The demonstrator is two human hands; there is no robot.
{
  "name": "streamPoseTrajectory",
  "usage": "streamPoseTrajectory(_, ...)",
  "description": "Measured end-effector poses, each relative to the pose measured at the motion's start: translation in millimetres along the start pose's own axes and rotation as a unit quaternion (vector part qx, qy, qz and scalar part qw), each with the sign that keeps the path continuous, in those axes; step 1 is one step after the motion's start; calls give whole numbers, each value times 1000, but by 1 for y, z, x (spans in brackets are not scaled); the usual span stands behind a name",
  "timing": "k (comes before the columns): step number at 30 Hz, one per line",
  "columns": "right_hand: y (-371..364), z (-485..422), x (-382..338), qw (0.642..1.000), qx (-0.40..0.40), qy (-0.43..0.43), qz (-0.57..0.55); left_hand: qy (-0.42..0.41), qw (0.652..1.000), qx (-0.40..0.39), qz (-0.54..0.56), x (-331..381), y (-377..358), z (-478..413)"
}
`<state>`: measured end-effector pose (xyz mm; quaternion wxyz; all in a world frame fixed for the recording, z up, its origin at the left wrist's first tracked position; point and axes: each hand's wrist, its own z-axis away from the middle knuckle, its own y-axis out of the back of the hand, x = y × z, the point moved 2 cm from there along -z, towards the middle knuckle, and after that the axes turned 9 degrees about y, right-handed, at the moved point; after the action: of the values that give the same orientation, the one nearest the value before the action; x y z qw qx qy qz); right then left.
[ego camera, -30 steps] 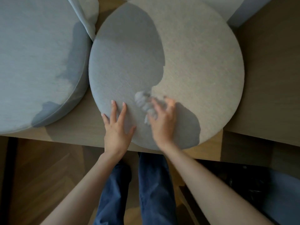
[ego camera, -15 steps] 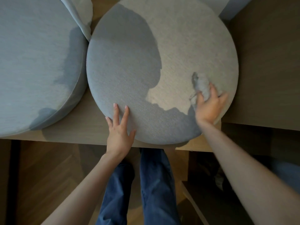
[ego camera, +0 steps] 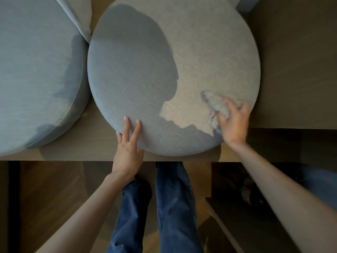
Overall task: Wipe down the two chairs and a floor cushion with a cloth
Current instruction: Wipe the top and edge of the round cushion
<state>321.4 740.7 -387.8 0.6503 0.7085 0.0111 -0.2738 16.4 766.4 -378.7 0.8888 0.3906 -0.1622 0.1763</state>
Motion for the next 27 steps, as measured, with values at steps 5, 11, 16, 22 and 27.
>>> streamPoseTrajectory(5, -3, 11, -9, 984, 77, -155, -46, -1, 1000, 0, -15, 2, -1, 0)
streamPoseTrajectory(11, -54, 105, -116, 986, 7, -58, -158, 1, 999, -14, -35, -2, 3, -2)
streamPoseTrajectory(16, -41, 99, -104, 982, -19, -22, -188, -8, 999, -11, -43, -4, 5, -2)
streamPoseTrajectory(22, 14, 35, 11, 965, 94, -228, -85, -13, 999, -7, -42, -4, 4, -2)
streamPoseTrajectory(27, -8, 43, -8, 959, 109, -255, -63, -16, 999, -21, -46, -5, 7, -3)
